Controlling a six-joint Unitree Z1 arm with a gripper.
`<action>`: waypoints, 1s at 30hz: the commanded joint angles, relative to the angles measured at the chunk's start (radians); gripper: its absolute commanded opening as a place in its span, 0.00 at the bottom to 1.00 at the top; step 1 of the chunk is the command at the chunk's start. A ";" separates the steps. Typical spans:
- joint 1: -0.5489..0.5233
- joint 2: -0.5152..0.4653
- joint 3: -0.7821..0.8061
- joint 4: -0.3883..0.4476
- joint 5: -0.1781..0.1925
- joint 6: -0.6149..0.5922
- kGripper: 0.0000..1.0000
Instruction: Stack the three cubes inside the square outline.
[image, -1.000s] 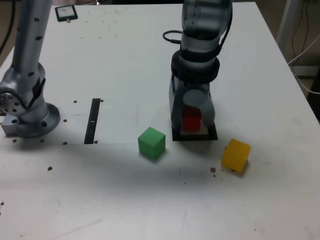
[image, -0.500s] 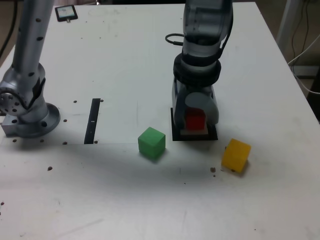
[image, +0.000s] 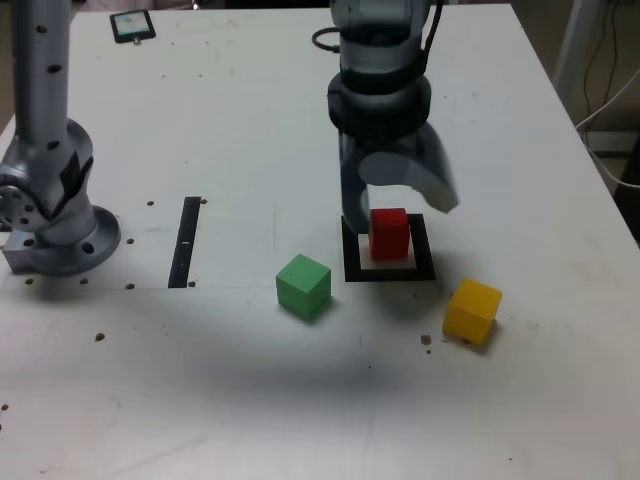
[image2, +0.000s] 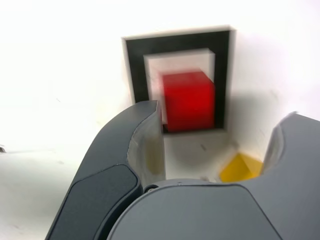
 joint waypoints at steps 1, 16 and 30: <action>-0.030 -0.002 -0.045 0.020 0.009 -0.001 1.00; -0.091 0.241 -0.417 0.230 -0.044 0.224 1.00; -0.108 0.347 -0.530 0.303 -0.099 0.373 0.91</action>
